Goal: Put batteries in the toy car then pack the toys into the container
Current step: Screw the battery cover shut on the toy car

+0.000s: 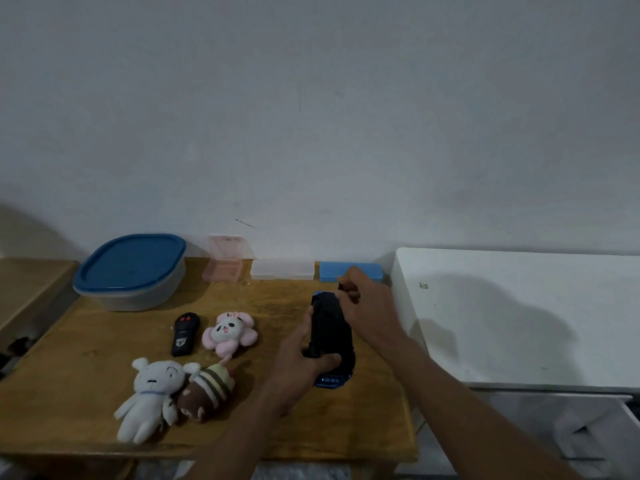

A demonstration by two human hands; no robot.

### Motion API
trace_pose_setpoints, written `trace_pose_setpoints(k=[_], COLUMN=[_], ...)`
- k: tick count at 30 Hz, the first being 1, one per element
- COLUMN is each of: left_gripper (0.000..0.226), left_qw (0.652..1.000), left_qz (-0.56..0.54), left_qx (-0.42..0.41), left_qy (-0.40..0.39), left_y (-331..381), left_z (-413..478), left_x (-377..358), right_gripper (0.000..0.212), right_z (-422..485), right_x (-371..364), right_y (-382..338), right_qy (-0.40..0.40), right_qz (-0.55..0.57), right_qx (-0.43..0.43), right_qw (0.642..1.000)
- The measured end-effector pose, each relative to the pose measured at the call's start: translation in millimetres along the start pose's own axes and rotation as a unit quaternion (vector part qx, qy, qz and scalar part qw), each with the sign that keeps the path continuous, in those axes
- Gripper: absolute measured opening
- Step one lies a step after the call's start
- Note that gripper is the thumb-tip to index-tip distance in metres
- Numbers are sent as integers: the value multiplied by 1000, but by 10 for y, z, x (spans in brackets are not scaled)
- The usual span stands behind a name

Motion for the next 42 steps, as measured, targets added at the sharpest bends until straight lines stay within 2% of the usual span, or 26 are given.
trace_pose_setpoints(k=[3, 7, 17, 33, 42], left_gripper=[98, 97, 99, 101, 107], left_qw=[1000, 1000, 998, 997, 991], left_qz=[1, -6, -8, -40, -82], left_qx=[4, 4, 31, 45, 89], left_qy=[9, 22, 55, 52, 52], left_y=[1, -4, -107, -235, -360], left_z=[-25, -69, -172, -207, -281], left_x=[-109, -193, -200, -97, -207], right_gripper=[24, 22, 33, 26, 17], right_z=[-8, -55, -97, -193, -324], right_x=[54, 85, 34, -29, 106], right_y=[77, 97, 132, 292, 521], right_qy=[19, -10, -37, -20, 44], right_qz=[0, 6, -2, 57, 167], right_qx=[-9, 3, -11, -109, -210], right_qw=[1000, 1000, 999, 992, 962])
Point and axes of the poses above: each hand's wrist, its own z-axis towards the middle knuckle, its own x-axis out of the back of the hand, y = z × x, the point moved 5 cm from there along z, towards the middle knuckle, and after that the axes turned 1 degree about z, right-handed, at the moved point
